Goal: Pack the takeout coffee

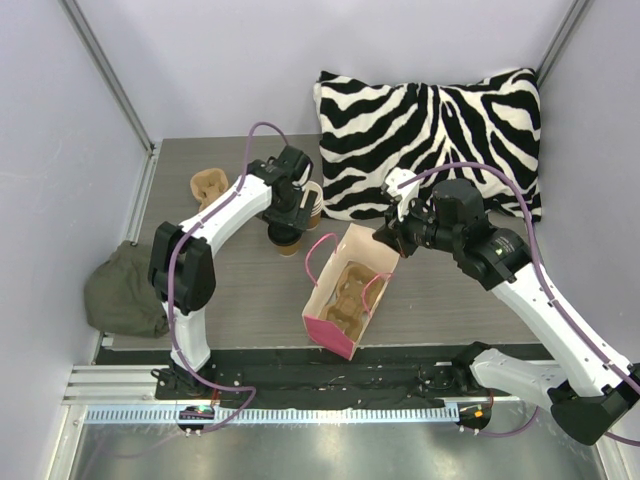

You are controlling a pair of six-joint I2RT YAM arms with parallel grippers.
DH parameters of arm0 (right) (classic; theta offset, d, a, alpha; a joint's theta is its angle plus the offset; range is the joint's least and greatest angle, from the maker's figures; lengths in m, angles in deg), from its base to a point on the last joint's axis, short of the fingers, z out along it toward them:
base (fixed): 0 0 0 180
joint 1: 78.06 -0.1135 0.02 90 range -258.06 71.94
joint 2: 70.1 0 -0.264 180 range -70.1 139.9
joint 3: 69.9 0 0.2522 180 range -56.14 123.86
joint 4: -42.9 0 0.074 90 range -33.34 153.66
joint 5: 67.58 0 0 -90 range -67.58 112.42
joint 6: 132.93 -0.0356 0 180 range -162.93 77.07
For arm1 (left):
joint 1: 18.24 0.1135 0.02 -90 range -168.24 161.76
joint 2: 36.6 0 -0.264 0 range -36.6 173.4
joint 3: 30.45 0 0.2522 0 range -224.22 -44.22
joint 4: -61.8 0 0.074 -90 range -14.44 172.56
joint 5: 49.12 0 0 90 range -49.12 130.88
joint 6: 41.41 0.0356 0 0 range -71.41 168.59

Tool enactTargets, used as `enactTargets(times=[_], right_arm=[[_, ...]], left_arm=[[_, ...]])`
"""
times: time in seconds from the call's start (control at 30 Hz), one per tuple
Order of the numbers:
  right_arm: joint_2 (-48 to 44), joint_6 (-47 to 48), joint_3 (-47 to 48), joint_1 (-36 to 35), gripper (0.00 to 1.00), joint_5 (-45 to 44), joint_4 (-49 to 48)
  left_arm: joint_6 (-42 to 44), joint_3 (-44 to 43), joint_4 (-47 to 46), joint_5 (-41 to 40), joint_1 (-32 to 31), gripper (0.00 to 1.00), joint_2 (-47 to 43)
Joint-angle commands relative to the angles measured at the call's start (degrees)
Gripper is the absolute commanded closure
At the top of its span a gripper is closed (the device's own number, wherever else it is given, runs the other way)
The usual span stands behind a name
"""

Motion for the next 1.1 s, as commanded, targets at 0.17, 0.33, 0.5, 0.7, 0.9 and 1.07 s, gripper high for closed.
enactTargets(times=[0.17, 0.33, 0.5, 0.7, 0.9, 1.07], right_arm=[[-0.2, -0.6, 1.5, 0.3, 0.99, 0.2, -2.6], [-0.1, -0.5, 1.6, 0.3, 0.99, 0.2, -2.6], [0.0, -0.3, 2.0, 0.4, 0.99, 0.0, -2.3], [0.2, -0.1, 2.6, 0.4, 0.99, 0.0, -1.9], [0.4, -0.2, 3.3, 0.3, 0.99, 0.6, -0.9], [1.0, -0.1, 4.2, 0.2, 0.99, 1.2, -1.0]], left_arm=[[-0.8, 1.1, -0.2, 2.5, 0.1, 0.22, -0.2], [-1.1, 1.9, 0.5, 3.0, 0.2, 0.22, 1.3], [0.6, 4.0, 2.0, 3.4, 0.3, 0.22, 3.3], [4.2, 2.8, 3.9, 5.7, 1.0, 0.33, -0.1], [12.8, 2.4, 9.6, 8.1, 1.1, 0.40, -8.1], [19.2, 9.1, 11.4, 11.5, 1.5, 0.42, -16.1]])
